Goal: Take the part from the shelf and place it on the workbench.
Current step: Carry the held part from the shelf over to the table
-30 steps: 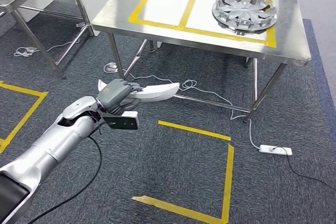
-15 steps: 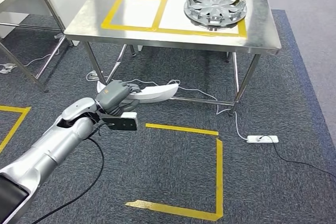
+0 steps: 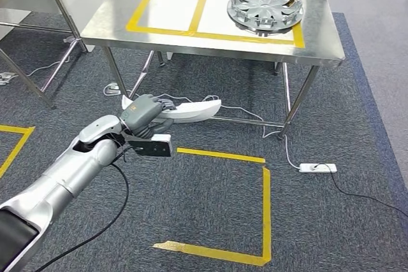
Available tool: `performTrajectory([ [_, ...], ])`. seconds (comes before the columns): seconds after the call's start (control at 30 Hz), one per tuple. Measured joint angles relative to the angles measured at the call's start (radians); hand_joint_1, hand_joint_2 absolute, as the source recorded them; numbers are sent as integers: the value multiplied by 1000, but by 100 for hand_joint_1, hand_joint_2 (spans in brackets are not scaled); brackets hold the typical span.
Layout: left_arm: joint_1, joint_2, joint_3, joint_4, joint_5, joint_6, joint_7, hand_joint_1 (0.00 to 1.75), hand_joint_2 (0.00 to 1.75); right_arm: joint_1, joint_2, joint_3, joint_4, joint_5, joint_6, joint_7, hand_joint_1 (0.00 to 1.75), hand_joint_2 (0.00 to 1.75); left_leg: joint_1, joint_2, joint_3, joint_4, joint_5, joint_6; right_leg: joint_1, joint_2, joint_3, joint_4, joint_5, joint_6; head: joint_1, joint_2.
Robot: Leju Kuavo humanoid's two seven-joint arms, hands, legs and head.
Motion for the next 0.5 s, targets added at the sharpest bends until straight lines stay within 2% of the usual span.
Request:
performTrajectory([
  [0.5,-5,-6,-2,15,-2,0,0,175,175,0,0,0,0,2,0,3,0,175,2,0,0,0,2,-1,3,0,-4,4,0,0,0,0],
])
